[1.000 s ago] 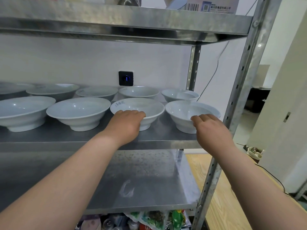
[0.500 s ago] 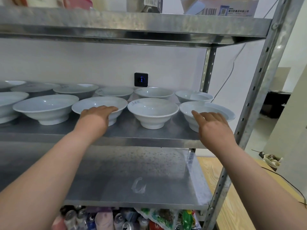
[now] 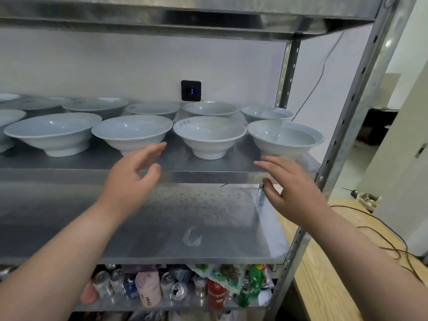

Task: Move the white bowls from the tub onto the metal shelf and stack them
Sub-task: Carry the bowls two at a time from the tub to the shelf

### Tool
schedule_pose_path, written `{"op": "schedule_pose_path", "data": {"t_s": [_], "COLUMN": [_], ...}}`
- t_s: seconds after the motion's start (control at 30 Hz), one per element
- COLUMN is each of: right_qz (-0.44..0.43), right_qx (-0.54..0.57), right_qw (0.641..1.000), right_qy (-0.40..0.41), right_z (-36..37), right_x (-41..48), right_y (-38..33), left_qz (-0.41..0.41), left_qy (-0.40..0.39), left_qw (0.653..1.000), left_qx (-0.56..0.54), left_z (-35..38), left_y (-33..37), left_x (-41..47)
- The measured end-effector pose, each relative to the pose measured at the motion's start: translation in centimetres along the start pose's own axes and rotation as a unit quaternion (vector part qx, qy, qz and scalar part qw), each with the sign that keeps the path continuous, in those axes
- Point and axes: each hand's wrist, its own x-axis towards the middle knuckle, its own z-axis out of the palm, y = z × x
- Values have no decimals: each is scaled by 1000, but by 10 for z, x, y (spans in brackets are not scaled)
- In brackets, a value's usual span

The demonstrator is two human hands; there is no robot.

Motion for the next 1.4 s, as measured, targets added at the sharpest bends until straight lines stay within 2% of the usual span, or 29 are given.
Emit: {"op": "schedule_pose_path", "data": {"t_s": [0.07, 0.17, 0.23, 0.4, 0.53, 0.67, 0.73, 0.8, 1.0, 1.2, 1.3, 1.4], "right_qz": [68, 175, 241, 374, 515, 641, 693, 727, 797, 822, 832, 843], "right_qx": [96, 204, 232, 251, 280, 278, 278, 269, 226, 197, 176, 131], "right_qw": [992, 960, 937, 873, 793, 709, 662, 630, 557, 504, 478, 444], "right_qy": [-34, -77, -99, -187, -164, -92, -61, -36, 55, 177, 219, 274], "right_z": [2, 21, 43, 75, 82, 84, 81, 74, 48, 34, 28, 21], "right_x": [-35, -95, -139, -227, -270, -301, -317, -333, -379, -419, -437, -445], "right_y": [-22, -46, -64, -130, -204, -276, -309, -340, -418, -487, -521, -556], "left_qz": [-48, -108, -165, -274, -290, -251, -226, -200, -118, -58, -24, 26], "left_qy": [-48, -136, -198, -273, -384, -525, -567, -600, -656, -709, -751, -805], "left_qw": [995, 980, 961, 911, 861, 800, 779, 760, 729, 688, 645, 580], "left_qx": [-72, -96, -103, -145, -162, -150, -143, -148, -157, -146, -141, -124], "left_z": [6, 13, 19, 20, 8, 1, 5, 12, 35, 33, 26, 16], "left_y": [-5, -27, -51, -95, -123, -144, -145, -136, -91, -45, -31, -23], "left_x": [-39, -98, -137, -206, -236, -247, -246, -246, -269, -316, -347, -376]}}
